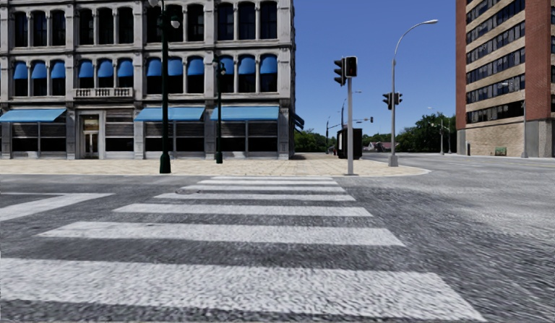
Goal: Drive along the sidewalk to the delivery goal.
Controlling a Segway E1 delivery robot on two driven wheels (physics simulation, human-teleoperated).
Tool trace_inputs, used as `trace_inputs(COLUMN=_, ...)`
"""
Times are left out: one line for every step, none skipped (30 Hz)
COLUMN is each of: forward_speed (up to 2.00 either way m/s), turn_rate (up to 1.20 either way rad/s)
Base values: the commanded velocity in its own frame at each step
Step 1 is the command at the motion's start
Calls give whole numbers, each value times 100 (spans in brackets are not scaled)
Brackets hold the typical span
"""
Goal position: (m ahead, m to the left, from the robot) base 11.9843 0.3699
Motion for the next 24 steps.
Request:
trace_inputs(forward_speed=200, turn_rate=0)
trace_inputs(forward_speed=200, turn_rate=0)
trace_inputs(forward_speed=200, turn_rate=0)
trace_inputs(forward_speed=200, turn_rate=0)
trace_inputs(forward_speed=200, turn_rate=0)
trace_inputs(forward_speed=200, turn_rate=0)
trace_inputs(forward_speed=200, turn_rate=0)
trace_inputs(forward_speed=200, turn_rate=0)
trace_inputs(forward_speed=200, turn_rate=0)
trace_inputs(forward_speed=200, turn_rate=0)
trace_inputs(forward_speed=200, turn_rate=0)
trace_inputs(forward_speed=200, turn_rate=0)
trace_inputs(forward_speed=200, turn_rate=0)
trace_inputs(forward_speed=200, turn_rate=0)
trace_inputs(forward_speed=200, turn_rate=0)
trace_inputs(forward_speed=200, turn_rate=0)
trace_inputs(forward_speed=200, turn_rate=0)
trace_inputs(forward_speed=200, turn_rate=0)
trace_inputs(forward_speed=200, turn_rate=0)
trace_inputs(forward_speed=200, turn_rate=0)
trace_inputs(forward_speed=200, turn_rate=0)
trace_inputs(forward_speed=200, turn_rate=0)
trace_inputs(forward_speed=200, turn_rate=0)
trace_inputs(forward_speed=200, turn_rate=0)
